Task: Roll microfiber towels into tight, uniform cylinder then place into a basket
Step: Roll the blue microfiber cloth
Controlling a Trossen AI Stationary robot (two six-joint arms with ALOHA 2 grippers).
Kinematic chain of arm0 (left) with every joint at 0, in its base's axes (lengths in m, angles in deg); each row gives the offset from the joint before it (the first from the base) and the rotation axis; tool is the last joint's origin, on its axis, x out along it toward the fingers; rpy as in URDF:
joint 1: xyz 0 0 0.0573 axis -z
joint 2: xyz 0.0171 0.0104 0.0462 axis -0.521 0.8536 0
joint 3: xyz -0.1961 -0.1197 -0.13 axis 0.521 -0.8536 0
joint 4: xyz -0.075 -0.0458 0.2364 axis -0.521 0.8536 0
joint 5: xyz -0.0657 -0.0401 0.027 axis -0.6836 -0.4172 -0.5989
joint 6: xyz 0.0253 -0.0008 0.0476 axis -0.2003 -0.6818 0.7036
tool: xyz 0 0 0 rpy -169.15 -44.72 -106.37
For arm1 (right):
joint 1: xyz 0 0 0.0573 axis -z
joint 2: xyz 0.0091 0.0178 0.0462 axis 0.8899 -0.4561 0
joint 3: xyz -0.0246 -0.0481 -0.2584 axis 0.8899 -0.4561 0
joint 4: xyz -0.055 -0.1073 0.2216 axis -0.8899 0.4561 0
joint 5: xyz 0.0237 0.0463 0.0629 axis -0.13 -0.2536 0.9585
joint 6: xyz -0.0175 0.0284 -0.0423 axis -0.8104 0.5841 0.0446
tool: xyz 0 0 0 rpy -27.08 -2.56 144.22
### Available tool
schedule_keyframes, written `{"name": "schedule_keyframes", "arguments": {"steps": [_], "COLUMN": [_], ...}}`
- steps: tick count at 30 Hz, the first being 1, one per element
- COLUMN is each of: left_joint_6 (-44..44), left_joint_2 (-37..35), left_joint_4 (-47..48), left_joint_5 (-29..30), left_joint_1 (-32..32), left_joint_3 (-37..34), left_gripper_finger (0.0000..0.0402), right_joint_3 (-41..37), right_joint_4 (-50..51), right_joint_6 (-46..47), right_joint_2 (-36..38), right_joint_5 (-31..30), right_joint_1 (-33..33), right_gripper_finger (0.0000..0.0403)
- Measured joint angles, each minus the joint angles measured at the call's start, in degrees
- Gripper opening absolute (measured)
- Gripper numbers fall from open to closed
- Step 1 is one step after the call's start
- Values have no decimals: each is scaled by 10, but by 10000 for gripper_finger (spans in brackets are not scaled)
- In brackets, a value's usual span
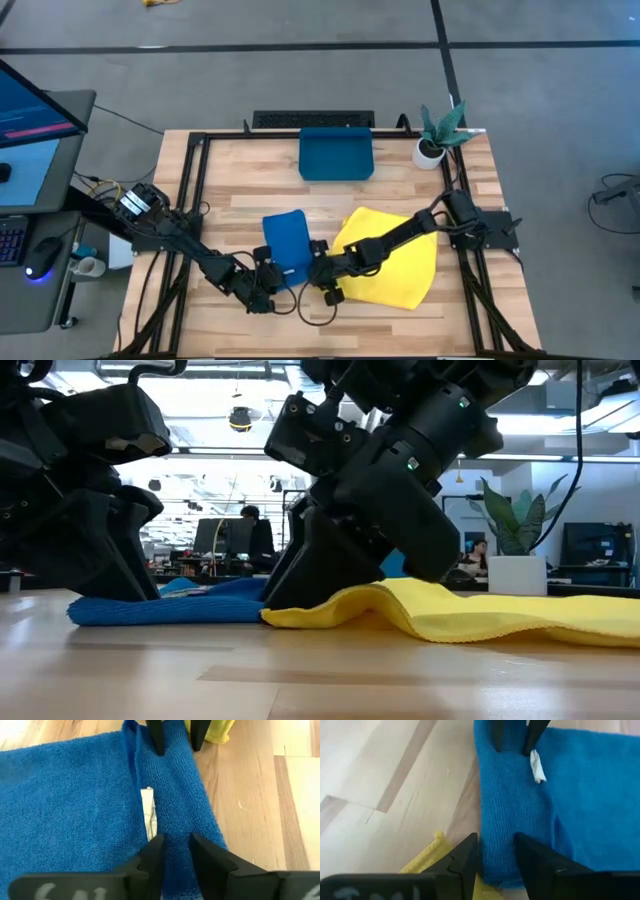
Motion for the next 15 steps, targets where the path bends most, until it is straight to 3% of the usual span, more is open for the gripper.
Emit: {"name": "schedule_keyframes", "arguments": {"steps": [10,15], "left_joint_6": [24,34], "left_joint_2": [0,0], "left_joint_4": [6,18], "left_joint_5": [25,25], "left_joint_1": [0,-2], "left_joint_3": [0,8], "left_gripper_finger": [178,199], "right_joint_3": [-1,-1], "right_joint_4": [1,2], "right_joint_6": [88,112], "right_joint_2": [-2,-2], "right_joint_5": [2,10], "right_joint_1": [7,7], "right_gripper_finger": [49,10]}}
